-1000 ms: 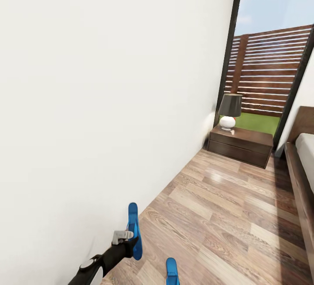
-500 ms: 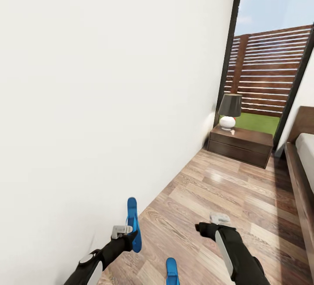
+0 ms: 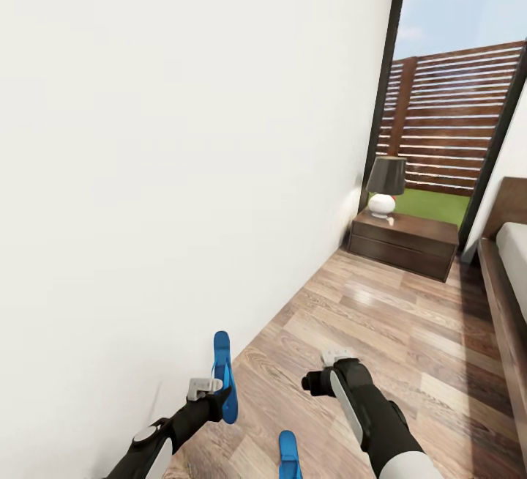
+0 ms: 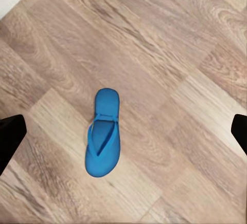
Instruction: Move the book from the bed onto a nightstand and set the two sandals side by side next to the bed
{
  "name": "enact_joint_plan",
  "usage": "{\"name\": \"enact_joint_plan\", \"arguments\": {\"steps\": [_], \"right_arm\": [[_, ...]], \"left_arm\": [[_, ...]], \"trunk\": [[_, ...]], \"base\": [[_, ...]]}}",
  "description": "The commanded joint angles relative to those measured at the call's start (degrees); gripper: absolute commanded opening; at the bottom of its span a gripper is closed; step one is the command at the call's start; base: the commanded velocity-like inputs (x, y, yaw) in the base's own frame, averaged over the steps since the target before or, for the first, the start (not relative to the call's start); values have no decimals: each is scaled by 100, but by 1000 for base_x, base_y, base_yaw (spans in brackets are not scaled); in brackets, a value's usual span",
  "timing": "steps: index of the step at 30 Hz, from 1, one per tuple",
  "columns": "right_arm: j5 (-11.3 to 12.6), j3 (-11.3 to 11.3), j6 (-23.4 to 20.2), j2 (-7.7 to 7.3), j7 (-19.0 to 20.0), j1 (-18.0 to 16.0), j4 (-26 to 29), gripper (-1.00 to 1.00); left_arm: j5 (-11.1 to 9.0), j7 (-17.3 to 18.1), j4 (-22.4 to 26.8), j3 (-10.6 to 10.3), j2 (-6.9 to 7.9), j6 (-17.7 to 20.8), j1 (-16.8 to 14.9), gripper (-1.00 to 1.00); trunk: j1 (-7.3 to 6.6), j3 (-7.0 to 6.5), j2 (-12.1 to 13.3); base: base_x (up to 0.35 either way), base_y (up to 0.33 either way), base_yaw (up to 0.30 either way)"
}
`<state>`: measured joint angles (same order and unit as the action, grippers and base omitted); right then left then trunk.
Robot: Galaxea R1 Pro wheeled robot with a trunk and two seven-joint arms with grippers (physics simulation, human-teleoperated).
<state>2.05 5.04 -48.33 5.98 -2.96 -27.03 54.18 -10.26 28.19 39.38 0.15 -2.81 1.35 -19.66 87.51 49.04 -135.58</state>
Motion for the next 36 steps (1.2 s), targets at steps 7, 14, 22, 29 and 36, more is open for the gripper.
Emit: {"name": "enact_joint_plan", "arguments": {"steps": [7,14,22,29,36], "right_arm": [[24,141,-44,-7,-28,-4,5,100],[14,154,-14,-9,-36,-4,3,100],[14,446,2473,5,-20,-2,-1357,100],[15,669,3664,17,-8,-1,-2253,100],[15,685,3959,21,11,-3,-2438,100]], "left_arm": [[-47,20,-1,2,0,45,-3,-100],[-47,20,-1,2,-1,46,-3,-100],[-47,20,-1,2,0,47,-3,-100],[-47,20,-4,2,-1,47,-3,-100],[-47,20,-1,2,-1,44,-3,-100]], "trunk": [[153,132,-285],[307,258,-565],[424,414,-770],[442,569,-779],[460,724,-789]], "base": [[0,0,0],[0,0,0],[0,0,0],[0,0,0],[0,0,0]]}}
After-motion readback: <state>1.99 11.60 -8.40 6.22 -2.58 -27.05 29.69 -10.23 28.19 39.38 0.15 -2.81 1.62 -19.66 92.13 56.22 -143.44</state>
